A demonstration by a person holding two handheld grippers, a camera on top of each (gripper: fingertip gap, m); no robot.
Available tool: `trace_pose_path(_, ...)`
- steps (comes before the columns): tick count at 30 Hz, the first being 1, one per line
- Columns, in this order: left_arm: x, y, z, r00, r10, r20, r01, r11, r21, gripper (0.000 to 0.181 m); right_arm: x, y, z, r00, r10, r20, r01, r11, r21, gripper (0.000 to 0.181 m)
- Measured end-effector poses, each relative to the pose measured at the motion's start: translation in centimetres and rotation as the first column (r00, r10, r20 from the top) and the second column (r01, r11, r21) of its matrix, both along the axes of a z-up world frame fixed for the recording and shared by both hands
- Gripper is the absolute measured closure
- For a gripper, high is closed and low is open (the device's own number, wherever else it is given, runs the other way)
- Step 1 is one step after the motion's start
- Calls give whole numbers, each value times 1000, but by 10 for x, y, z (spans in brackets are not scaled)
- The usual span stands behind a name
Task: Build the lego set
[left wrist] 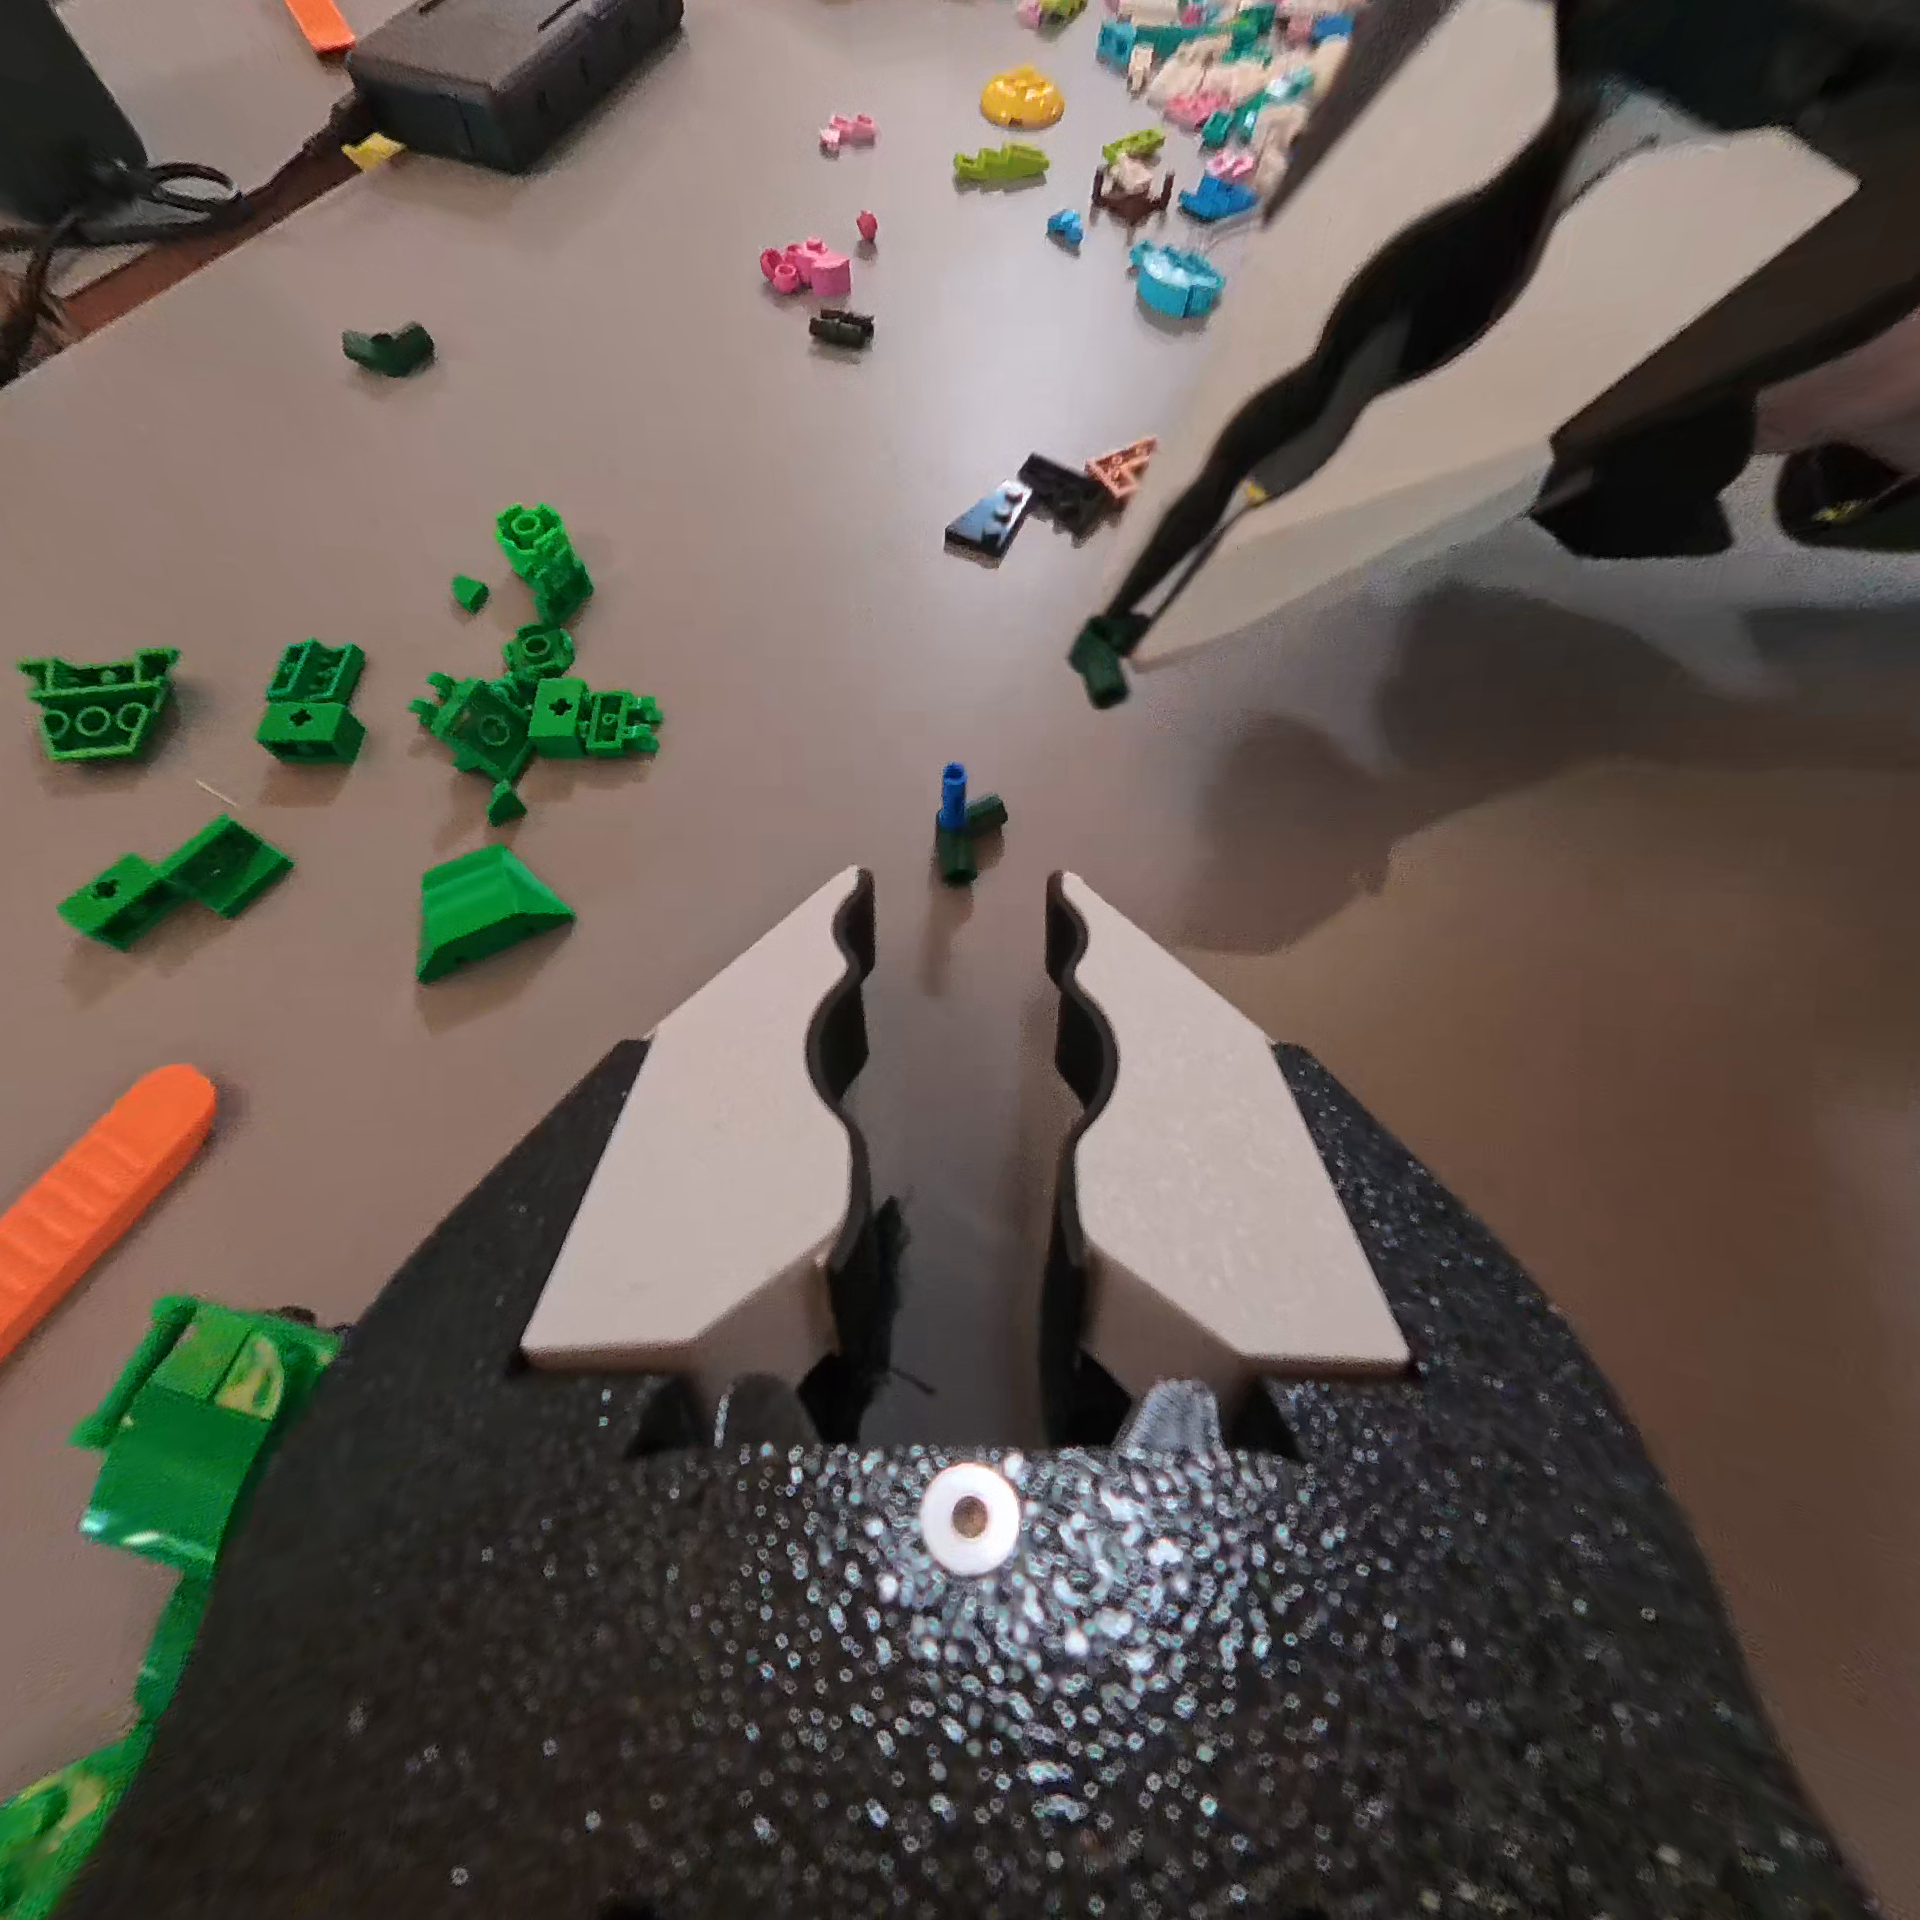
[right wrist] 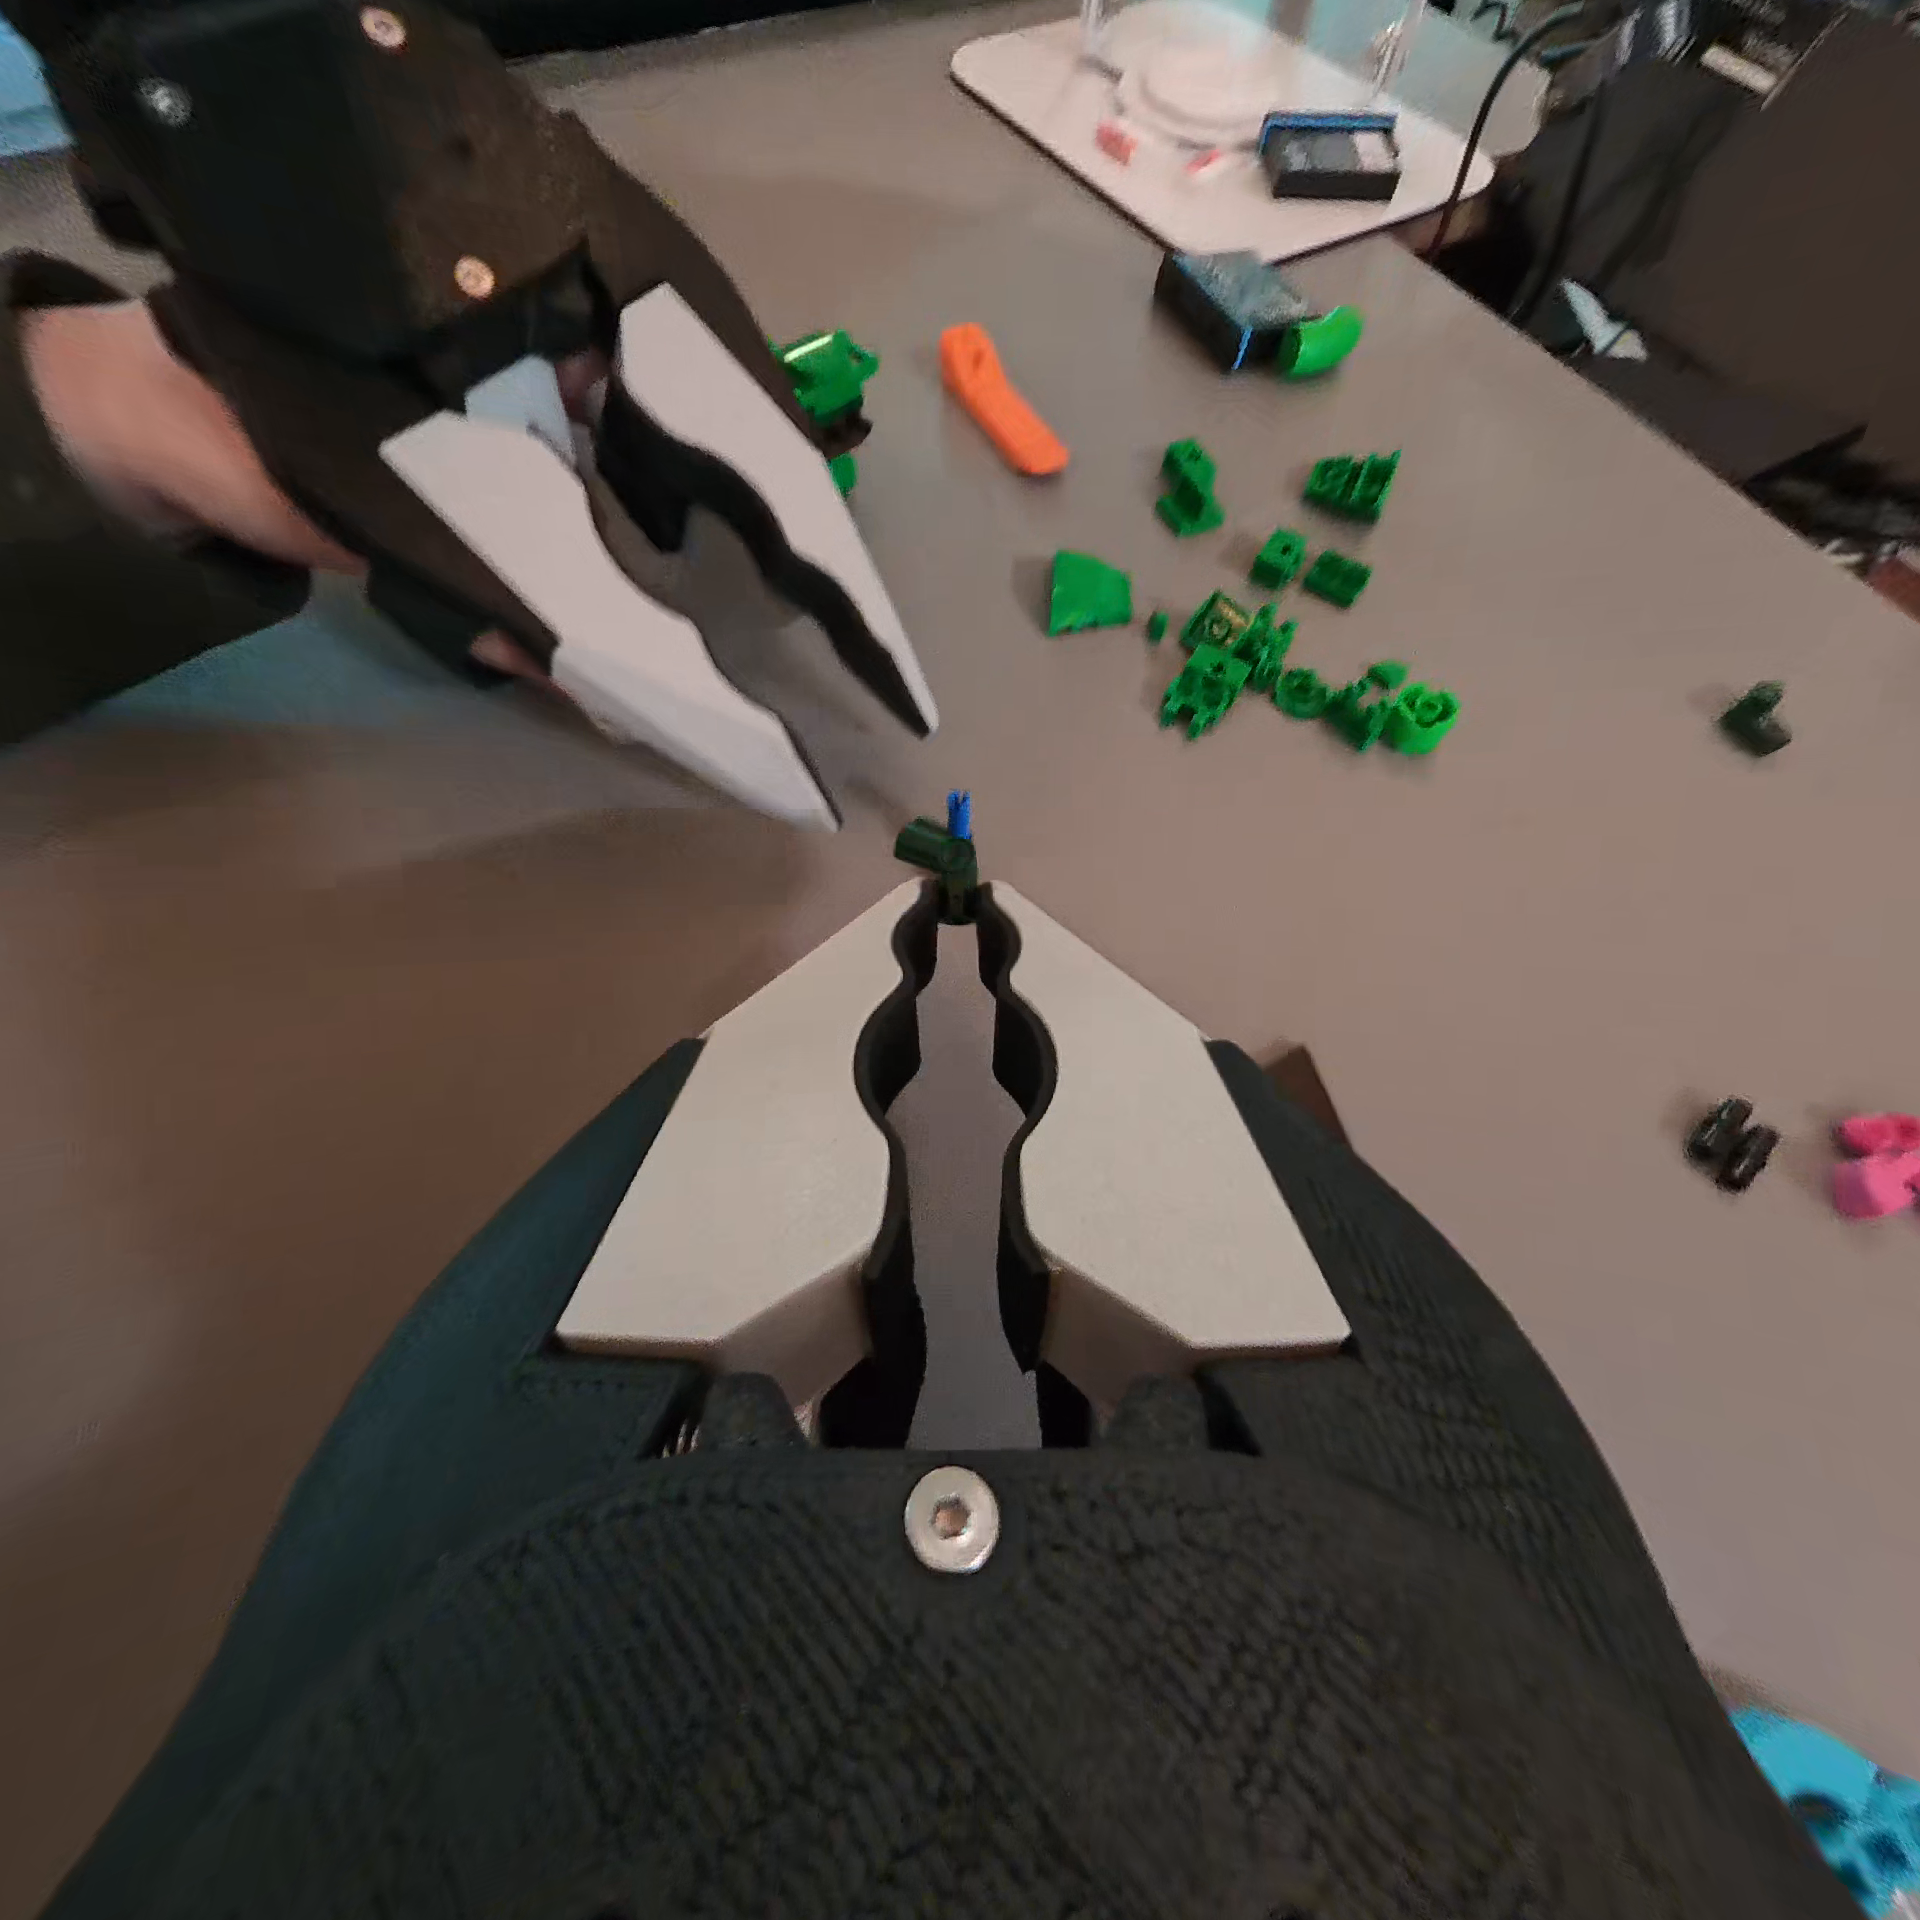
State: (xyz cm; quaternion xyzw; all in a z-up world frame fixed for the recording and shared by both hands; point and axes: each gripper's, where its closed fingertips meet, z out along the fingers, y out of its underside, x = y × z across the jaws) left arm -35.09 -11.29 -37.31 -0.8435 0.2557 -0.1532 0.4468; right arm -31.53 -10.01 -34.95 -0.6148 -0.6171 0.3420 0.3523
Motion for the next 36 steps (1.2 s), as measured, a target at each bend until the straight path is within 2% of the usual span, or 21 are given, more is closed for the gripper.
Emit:
trace_pose_path(2,1,1,-5,999,8,-51,-9,1000,-13,152,-10,3,1,1000,-14,-7,14,1000,9,176)
trace_pose_path(7,10,3,-14,998,8,-67,-11,999,-47,157,-23,0,-2,1000,-6,3,6,1000,1,176)
trace_pose_path(16,11,9,-15,997,33,-70,-37,998,-56,163,-27,1,-10,999,2,52,-1,1000,-7,176)
trace_pose_path(22,8,12,-16,994,72,-80,-78,994,-71,175,-27,3,-13,996,-15,82,20,998,-67,176)
trace_pose_path(30,7,12,-16,994,87,-73,-93,992,-83,176,-27,1,-13,994,-10,104,21,993,-114,176)
trace_pose_path(36,7,12,-16,993,91,-69,-97,991,-87,176,-28,0,-14,990,-10,140,23,996,-91,176)
